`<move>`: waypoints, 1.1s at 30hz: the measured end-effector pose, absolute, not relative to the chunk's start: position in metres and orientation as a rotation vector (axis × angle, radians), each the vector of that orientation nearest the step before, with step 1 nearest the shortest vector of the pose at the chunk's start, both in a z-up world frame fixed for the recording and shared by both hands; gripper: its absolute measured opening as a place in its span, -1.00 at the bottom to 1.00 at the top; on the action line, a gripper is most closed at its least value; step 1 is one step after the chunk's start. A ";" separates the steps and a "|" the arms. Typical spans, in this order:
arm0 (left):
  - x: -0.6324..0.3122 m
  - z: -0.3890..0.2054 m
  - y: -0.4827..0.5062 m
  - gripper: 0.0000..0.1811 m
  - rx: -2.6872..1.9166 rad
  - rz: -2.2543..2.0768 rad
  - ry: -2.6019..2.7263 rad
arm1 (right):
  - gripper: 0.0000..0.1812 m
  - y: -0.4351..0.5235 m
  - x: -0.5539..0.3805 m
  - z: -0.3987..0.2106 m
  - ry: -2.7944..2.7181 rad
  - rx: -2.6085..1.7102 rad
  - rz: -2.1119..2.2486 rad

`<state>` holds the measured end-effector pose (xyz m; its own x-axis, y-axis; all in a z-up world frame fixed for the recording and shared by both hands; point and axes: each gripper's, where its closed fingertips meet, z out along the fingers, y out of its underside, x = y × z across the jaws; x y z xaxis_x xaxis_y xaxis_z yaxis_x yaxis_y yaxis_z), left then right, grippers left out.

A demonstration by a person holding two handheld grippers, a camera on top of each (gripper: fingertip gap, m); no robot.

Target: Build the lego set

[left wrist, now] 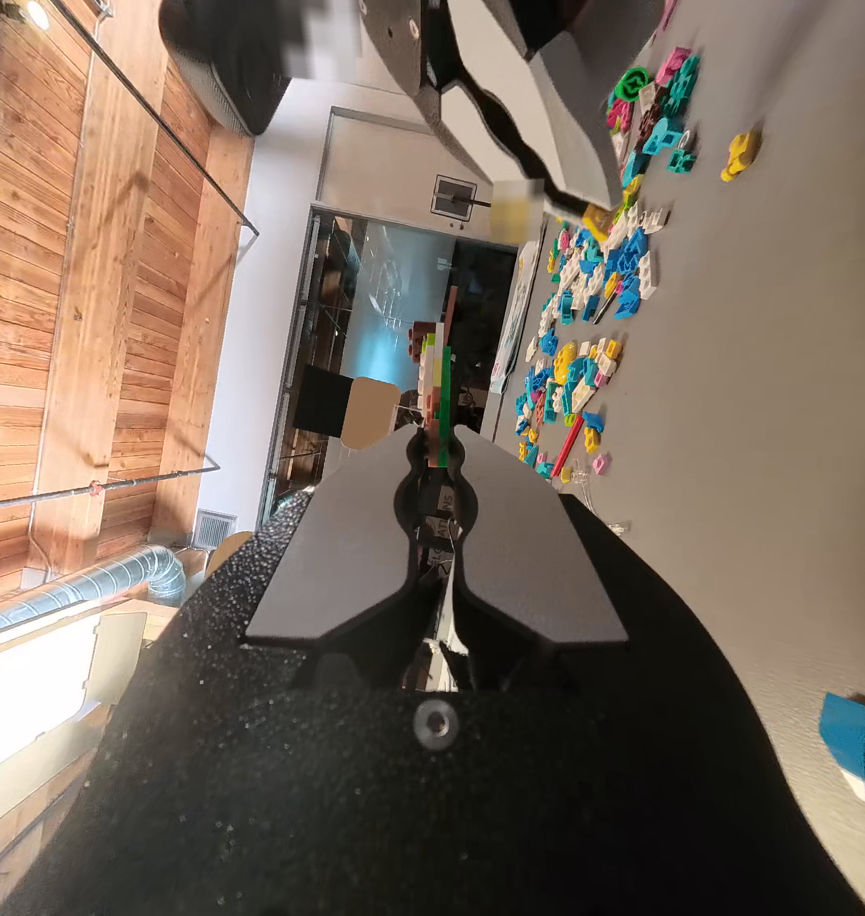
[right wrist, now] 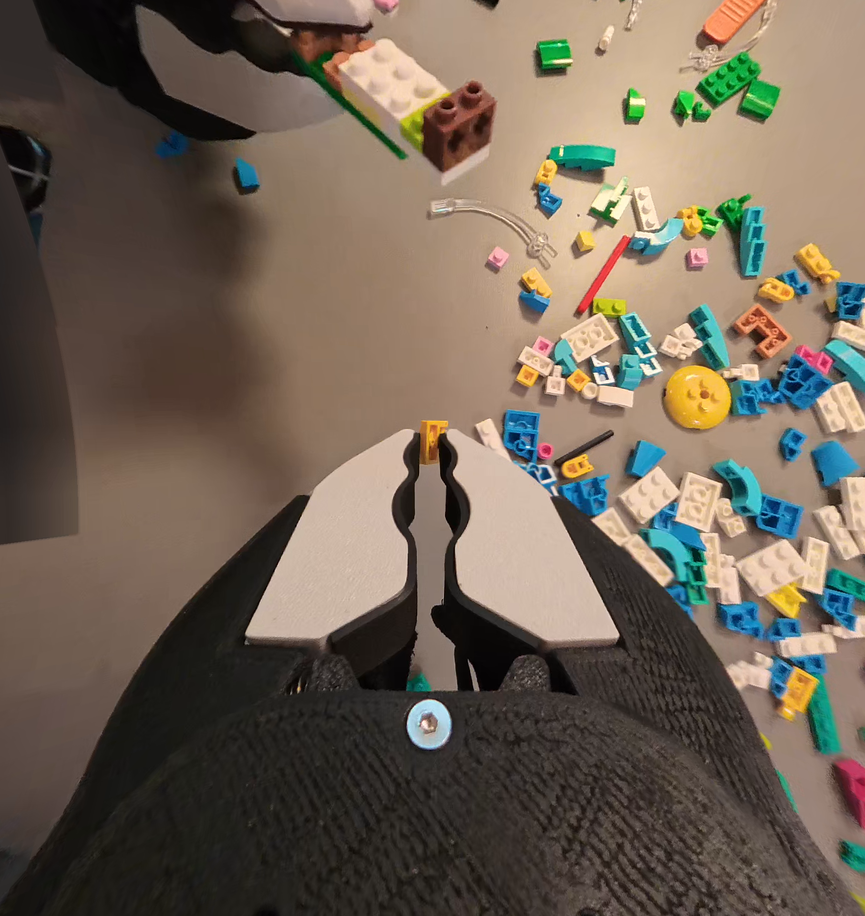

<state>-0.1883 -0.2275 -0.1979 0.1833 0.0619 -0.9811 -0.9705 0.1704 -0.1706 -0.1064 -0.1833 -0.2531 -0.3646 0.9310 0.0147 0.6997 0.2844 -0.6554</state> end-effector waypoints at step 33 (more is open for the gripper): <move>-0.174 -0.215 -0.233 -0.92 -1.091 0.946 1.238 | -0.89 -0.189 -0.080 -0.288 -2.190 -1.579 0.742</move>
